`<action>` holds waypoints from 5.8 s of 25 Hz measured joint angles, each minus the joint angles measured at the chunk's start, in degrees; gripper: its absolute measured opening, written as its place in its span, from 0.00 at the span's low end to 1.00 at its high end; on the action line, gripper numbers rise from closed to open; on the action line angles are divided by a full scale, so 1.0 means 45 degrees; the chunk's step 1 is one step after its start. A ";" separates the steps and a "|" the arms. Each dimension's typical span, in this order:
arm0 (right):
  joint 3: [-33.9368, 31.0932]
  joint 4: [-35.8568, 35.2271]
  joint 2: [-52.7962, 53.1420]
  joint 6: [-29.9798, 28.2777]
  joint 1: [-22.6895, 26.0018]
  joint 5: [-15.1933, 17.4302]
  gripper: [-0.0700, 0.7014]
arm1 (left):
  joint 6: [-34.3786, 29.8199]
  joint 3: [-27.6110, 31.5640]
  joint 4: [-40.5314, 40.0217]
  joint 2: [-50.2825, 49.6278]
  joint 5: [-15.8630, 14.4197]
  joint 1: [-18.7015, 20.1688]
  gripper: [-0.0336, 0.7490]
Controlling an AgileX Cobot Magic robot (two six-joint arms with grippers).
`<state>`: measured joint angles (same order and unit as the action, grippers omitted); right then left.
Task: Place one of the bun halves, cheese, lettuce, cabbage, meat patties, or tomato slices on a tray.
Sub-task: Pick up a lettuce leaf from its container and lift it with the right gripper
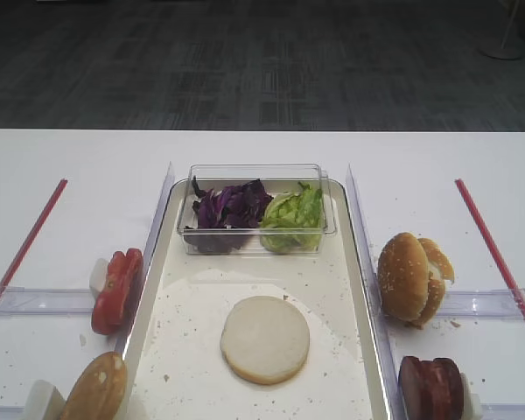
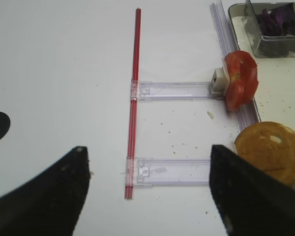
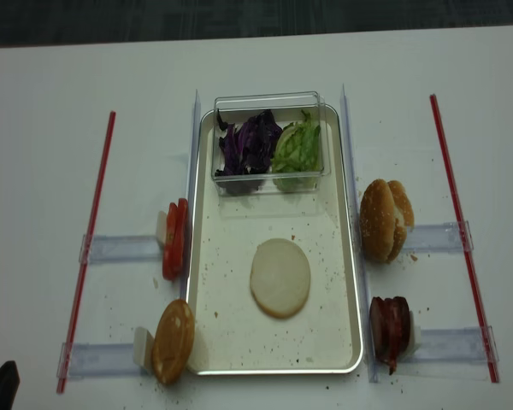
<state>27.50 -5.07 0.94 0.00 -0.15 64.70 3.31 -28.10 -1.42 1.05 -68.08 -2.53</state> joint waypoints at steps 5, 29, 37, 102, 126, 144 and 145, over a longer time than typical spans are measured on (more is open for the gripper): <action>0.0000 0.0000 0.0000 0.0000 0.0000 0.0000 0.99 | 0.0000 0.0000 0.0000 0.0000 0.0000 0.0000 0.65; 0.0000 0.0000 -0.6753 0.0000 0.0000 -0.0133 0.99 | 0.0000 0.0000 0.0000 0.0000 0.0000 0.0000 0.65; 0.0000 0.0023 -1.0247 0.0000 0.0000 -0.0411 0.99 | 0.0000 0.0000 0.0000 0.0000 0.0000 0.0000 0.65; 1.5851 -0.0352 -2.6979 0.0361 -0.0168 0.0858 0.99 | -0.0012 0.0000 0.0000 0.0000 0.0000 0.0000 0.65; 1.5902 -0.0584 -2.6979 0.1016 -0.4585 0.0029 0.99 | -0.0012 0.0000 0.0000 0.0000 0.0000 0.0000 0.65; 1.5902 -0.0678 -2.6979 0.0377 -0.6094 -0.0904 0.99 | -0.0012 0.0000 0.0000 0.0000 0.0000 0.0000 0.65; 1.5902 -0.0678 -2.6979 0.0319 -0.6094 -0.0968 0.99 | -0.0012 0.0000 0.0000 0.0000 0.0000 0.0000 0.65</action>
<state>99.06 -8.12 -120.47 1.44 -27.58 60.35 3.26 -28.10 -1.42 1.05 -68.08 -2.53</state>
